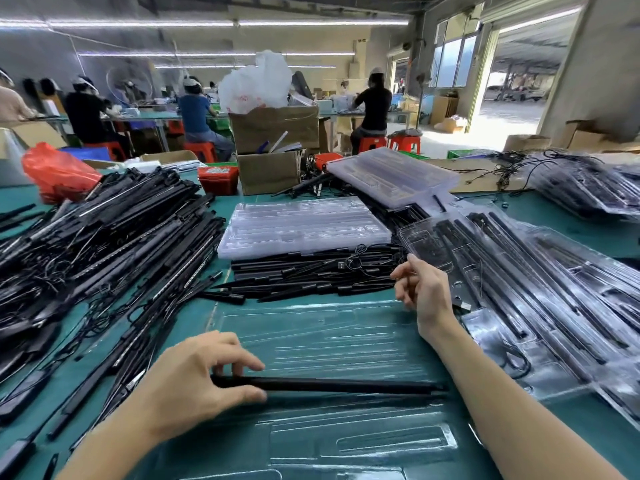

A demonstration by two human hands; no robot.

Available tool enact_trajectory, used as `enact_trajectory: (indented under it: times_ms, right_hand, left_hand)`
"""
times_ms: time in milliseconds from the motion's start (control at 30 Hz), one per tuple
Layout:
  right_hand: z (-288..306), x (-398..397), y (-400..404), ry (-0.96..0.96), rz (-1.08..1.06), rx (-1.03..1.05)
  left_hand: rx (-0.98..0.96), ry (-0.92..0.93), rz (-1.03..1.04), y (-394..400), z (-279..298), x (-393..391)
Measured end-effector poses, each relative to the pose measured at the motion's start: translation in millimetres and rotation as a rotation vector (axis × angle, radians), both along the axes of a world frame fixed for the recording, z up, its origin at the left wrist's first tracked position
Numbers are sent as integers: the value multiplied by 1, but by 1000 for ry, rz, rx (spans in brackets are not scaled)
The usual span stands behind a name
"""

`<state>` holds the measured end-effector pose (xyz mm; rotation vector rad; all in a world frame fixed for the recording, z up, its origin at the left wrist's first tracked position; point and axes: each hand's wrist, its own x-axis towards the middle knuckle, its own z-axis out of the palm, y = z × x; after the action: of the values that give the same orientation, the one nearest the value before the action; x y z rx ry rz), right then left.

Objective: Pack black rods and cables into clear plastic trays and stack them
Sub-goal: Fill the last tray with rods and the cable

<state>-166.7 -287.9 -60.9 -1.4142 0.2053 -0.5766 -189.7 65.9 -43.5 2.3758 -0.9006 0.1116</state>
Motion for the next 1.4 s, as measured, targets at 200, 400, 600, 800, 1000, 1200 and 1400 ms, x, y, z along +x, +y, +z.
enact_trajectory:
  times_ms: [200, 400, 600, 800, 1000, 1200, 1400]
  right_hand:
    - [0, 0, -1, 10, 15, -7]
    - [0, -1, -1, 10, 19, -12]
    - [1, -2, -1, 7, 17, -12]
    - [0, -1, -2, -9, 23, -2]
    - [-1, -2, -2, -21, 29, -5]
    - [-1, -1, -2, -19, 26, -3]
    - [-2, -1, -1, -9, 19, -26]
  left_hand:
    - [-26, 18, -66, 7, -2, -6]
    - [30, 21, -96, 5, -4, -14]
    - [112, -105, -110, -4, -5, -23]
    - [81, -95, -159, 3, -4, -24]
    - [36, -70, -151, 5, -11, -25]
    - [43, -71, -201, 2, -11, -24]
    - [-50, 71, -190, 3, -4, -28]
